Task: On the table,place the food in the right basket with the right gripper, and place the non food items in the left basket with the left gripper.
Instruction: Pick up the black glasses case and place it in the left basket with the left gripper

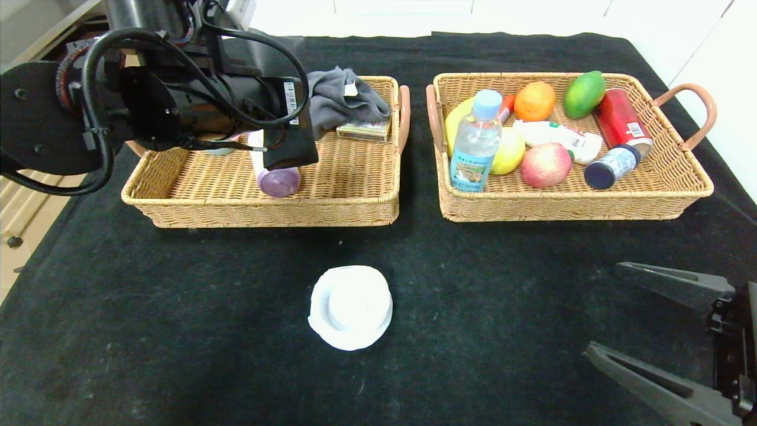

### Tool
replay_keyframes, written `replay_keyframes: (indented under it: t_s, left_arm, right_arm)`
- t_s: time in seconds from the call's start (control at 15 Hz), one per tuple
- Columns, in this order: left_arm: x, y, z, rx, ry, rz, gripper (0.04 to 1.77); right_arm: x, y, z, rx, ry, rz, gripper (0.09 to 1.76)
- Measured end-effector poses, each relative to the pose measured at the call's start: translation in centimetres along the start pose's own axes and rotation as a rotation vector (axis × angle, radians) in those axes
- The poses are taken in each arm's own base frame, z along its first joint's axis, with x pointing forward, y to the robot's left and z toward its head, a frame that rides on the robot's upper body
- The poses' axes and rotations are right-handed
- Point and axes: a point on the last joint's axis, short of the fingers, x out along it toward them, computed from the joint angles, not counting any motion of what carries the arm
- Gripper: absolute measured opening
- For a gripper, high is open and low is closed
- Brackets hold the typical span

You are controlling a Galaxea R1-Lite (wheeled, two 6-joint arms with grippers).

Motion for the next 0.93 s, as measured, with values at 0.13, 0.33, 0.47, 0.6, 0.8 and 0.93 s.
replay_keyframes:
  t_s: [0.13,0.33,0.47,0.6,0.8,0.93]
  left_arm:
    - [0.8,-0.4,0.2,-0.005,-0.016,0.016,0.7]
    - [1.7,-0.9,-0.1,-0.004,-0.032,0.014,0.69]
    - [2.1,-1.1,-0.4,-0.002,-0.024,0.014,0.79]
    - [2.3,-1.2,-0.7,-0.001,-0.018,0.013,0.99]
    - [2.4,-1.2,-0.9,0.0,-0.01,0.015,1.22]
    - [2.4,-1.2,-1.0,0.001,-0.005,0.025,1.33]
  right_arm:
    - [0.0,0.0,0.0,0.001,0.003,0.001,1.71]
    - [0.0,0.0,0.0,0.001,0.002,0.002,1.71]
    - [0.0,0.0,0.0,0.0,0.002,0.0,1.71]
    - [0.0,0.0,0.0,0.0,0.001,0.0,1.71]
    - [0.0,0.0,0.0,0.0,0.001,-0.001,1.71]
    - [0.0,0.0,0.0,0.001,0.001,0.0,1.71]
